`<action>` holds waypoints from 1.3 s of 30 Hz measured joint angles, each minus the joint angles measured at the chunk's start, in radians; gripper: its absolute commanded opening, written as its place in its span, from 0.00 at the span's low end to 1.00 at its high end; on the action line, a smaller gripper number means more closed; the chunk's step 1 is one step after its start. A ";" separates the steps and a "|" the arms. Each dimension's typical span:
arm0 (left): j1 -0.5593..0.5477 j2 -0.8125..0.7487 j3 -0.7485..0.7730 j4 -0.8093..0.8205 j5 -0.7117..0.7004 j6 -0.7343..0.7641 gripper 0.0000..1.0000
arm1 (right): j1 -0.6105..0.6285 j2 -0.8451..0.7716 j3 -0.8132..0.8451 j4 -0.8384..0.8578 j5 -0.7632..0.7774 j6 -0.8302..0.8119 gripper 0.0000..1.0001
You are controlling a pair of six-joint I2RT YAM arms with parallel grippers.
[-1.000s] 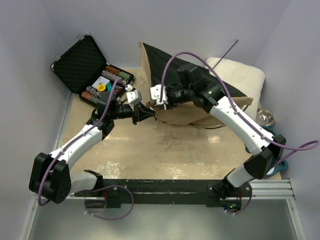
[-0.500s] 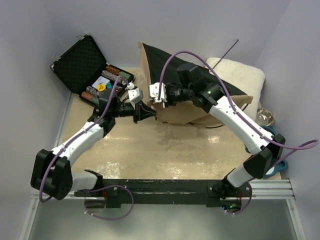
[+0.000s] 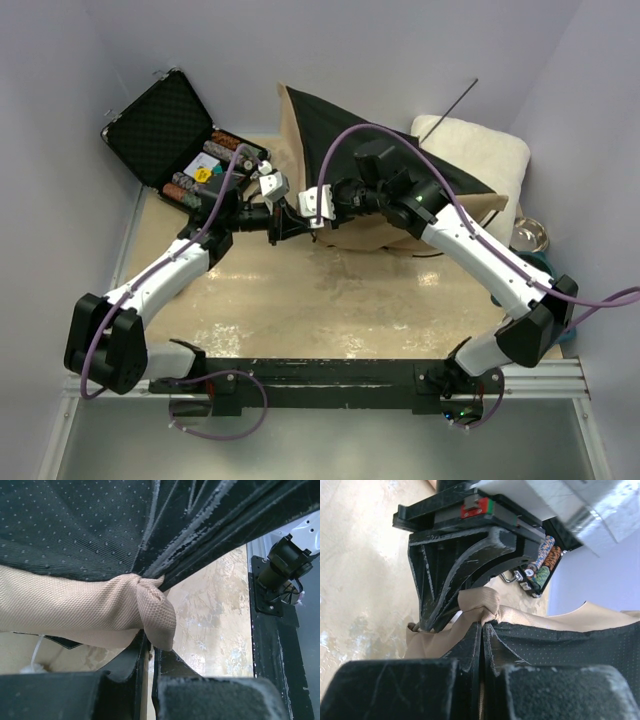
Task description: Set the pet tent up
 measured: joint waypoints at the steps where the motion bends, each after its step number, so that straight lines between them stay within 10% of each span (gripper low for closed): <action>1: -0.001 -0.001 0.000 0.000 0.000 -0.004 0.00 | 0.002 -0.012 -0.018 0.008 0.006 -0.007 0.00; 7: -0.005 -0.035 0.000 -0.003 -0.025 -0.011 0.00 | 0.011 -0.038 -0.054 0.057 0.022 -0.031 0.00; 13: -0.003 -0.079 0.000 -0.063 -0.050 0.060 0.00 | 0.014 -0.037 -0.046 0.072 0.009 0.024 0.56; 22: 0.109 -0.128 -0.014 -0.219 -0.058 0.253 0.01 | -0.019 -0.091 -0.012 0.122 0.005 0.306 0.94; 31: 0.249 0.051 0.150 -0.377 -0.112 0.411 0.56 | -0.244 -0.214 0.093 0.312 -0.027 0.675 0.98; 39: 0.410 0.314 0.438 -0.413 -0.200 0.370 0.81 | -0.467 -0.251 0.093 0.397 -0.006 0.825 0.98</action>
